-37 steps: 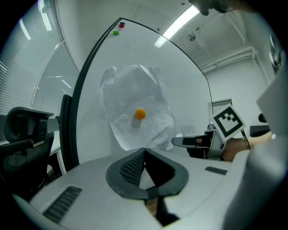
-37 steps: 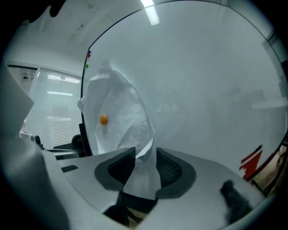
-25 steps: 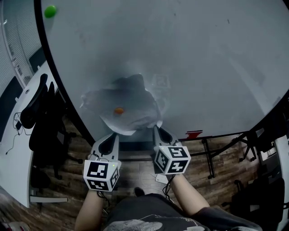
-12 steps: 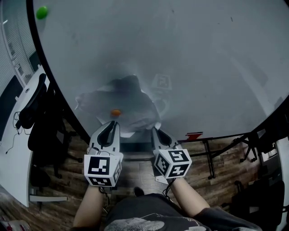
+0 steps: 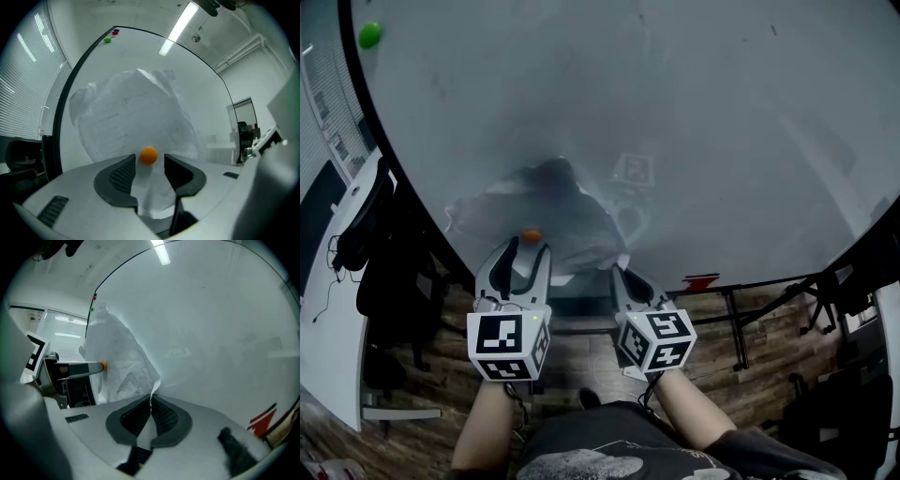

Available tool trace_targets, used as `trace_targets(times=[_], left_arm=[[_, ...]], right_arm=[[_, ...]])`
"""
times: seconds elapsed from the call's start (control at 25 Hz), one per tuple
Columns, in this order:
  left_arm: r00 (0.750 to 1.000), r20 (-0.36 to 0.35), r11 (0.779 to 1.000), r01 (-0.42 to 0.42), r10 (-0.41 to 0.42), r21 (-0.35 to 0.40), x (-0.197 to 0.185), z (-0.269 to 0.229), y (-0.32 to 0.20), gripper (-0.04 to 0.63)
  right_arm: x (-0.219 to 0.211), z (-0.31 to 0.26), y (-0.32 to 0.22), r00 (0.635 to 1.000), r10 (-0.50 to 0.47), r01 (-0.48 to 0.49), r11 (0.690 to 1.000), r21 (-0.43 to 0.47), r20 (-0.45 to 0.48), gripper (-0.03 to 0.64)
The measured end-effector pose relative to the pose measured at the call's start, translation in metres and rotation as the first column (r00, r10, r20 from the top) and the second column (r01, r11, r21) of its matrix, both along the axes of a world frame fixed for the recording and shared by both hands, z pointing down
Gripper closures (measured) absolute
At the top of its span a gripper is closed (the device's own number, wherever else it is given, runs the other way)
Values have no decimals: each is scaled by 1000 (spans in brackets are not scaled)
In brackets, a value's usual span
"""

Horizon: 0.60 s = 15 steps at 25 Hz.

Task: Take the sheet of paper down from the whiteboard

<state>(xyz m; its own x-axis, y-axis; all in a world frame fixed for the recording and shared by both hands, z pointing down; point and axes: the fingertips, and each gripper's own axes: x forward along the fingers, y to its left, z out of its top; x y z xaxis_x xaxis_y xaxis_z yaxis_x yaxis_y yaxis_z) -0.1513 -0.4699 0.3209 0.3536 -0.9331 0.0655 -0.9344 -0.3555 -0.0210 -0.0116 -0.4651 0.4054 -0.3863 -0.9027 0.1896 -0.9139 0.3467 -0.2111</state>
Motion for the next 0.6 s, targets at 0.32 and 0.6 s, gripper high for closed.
trace_targets(times=[0.32,0.6], left_arm=[[997,8,997,83,-83,-3,0,-4,-8,404],[985,11,985,172,-172,14,-2,-4,-11,426]], right_arm=[[1,0,-1,1000,-14,14,1000,-2,12,592],[2,2,-4,1000,-21,21,1000,0,14,592]])
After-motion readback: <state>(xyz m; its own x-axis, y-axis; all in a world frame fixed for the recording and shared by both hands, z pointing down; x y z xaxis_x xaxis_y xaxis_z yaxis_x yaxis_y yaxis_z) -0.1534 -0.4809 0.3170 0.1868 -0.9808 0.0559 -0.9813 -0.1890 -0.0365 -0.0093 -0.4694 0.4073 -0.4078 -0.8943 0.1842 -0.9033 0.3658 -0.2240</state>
